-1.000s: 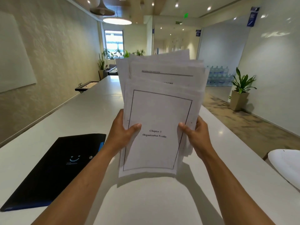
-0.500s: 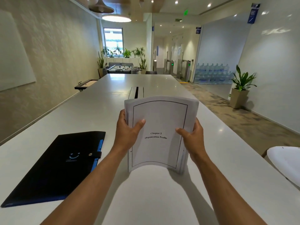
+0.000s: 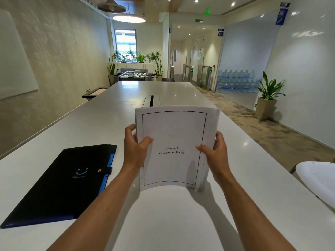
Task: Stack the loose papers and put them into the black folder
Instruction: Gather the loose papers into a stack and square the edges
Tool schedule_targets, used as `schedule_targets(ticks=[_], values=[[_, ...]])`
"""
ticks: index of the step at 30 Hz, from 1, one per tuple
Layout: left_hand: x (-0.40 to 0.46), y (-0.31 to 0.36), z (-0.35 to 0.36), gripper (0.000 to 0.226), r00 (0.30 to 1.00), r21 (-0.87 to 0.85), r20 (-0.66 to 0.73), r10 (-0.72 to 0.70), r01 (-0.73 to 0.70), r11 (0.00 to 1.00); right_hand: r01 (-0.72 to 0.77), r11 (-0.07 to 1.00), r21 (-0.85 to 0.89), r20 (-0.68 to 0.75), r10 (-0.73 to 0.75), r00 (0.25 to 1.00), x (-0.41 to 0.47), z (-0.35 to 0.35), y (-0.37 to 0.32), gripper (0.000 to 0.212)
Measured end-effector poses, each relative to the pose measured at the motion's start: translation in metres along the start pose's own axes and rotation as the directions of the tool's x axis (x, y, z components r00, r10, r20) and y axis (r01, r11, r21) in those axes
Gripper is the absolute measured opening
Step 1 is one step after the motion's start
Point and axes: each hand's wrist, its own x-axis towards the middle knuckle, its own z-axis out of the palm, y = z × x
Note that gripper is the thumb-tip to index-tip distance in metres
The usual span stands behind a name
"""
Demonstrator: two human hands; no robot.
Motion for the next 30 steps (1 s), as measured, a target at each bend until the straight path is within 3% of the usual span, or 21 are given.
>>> schedule_targets(ticks=[4,10,15,20,25,30], values=[[-0.014,-0.019,0.005,0.037,0.998,0.003,-0.045,-0.047,0.047,0.999,0.001,1.0,-0.03,-0.028,-0.002,1.0,-0.012,0.013,0.016,0.048],[-0.01,-0.02,-0.001,0.036,0.999,0.083,0.007,-0.046,0.045,0.996,-0.005,0.997,-0.074,-0.065,0.0,0.998,-0.013,0.01,0.017,0.045],[-0.015,-0.017,0.003,0.04,0.997,0.059,0.041,-0.061,0.059,0.997,-0.032,0.994,-0.106,0.019,0.035,0.999,-0.015,0.013,0.019,0.049],[-0.013,-0.015,0.0,0.039,0.999,0.011,0.041,-0.029,0.029,1.0,-0.027,1.0,0.011,-0.076,0.028,0.997,-0.015,0.01,0.015,0.042],[-0.016,-0.011,0.003,0.036,0.996,-0.005,0.085,-0.006,0.007,1.0,-0.021,1.0,-0.015,-0.017,0.021,1.0,-0.018,0.014,0.017,0.046],[-0.012,-0.003,0.011,0.03,1.0,0.044,-0.021,-0.017,0.018,0.999,-0.027,1.0,-0.015,-0.022,0.027,0.999,-0.01,0.019,0.01,0.045]])
